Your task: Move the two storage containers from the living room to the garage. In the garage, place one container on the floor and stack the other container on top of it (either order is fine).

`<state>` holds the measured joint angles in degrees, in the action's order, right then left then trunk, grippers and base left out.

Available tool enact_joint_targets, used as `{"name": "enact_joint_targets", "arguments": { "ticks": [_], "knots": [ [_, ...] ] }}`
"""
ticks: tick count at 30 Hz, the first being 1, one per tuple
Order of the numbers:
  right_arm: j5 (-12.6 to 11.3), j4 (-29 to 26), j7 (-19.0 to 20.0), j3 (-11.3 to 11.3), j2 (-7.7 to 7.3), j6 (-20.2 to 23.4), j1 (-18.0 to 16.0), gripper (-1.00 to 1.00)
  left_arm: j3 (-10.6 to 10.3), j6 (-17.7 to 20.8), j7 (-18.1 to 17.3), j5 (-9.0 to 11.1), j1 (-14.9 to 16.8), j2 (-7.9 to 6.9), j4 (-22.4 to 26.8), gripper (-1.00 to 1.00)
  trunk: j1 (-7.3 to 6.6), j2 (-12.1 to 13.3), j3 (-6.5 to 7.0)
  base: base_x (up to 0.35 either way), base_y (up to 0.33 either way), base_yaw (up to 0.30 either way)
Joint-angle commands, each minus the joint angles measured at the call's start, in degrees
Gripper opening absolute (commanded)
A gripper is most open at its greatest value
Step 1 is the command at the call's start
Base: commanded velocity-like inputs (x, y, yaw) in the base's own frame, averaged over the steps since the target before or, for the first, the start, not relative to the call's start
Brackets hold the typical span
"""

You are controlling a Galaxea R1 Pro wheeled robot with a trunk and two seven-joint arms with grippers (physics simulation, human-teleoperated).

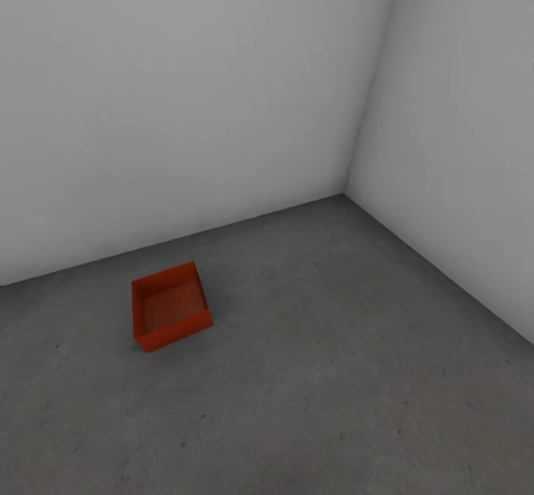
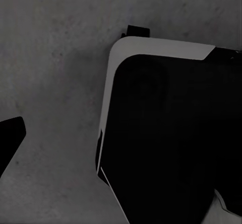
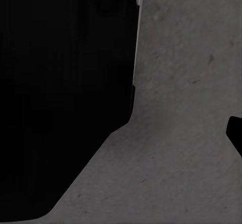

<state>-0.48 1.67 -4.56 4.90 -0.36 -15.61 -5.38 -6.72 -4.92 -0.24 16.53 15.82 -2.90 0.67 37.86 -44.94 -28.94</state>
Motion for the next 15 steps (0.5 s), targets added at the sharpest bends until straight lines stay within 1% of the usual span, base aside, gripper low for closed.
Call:
{"name": "enact_joint_targets", "arguments": {
  "ticks": [1, 15],
  "knots": [
    [-0.04, 0.18, -0.26, 0.46, 0.01, -0.28, -0.07, 1.0, -0.49, -0.18, -0.02, 0.52, 0.03, 0.0, -0.05, 1.0, 0.01, -0.04, 0.05, 0.0, 0.0, 0.0],
    [-0.05, 0.18, -0.31, 0.46, 0.01, -0.3, -0.07, 1.0, -0.49, -0.18, -0.04, 0.52, 0.02, 0.0, -0.05, 1.0, 0.01, -0.04, 1.31, 0.0, 0.0, 0.0]
  ]
}}
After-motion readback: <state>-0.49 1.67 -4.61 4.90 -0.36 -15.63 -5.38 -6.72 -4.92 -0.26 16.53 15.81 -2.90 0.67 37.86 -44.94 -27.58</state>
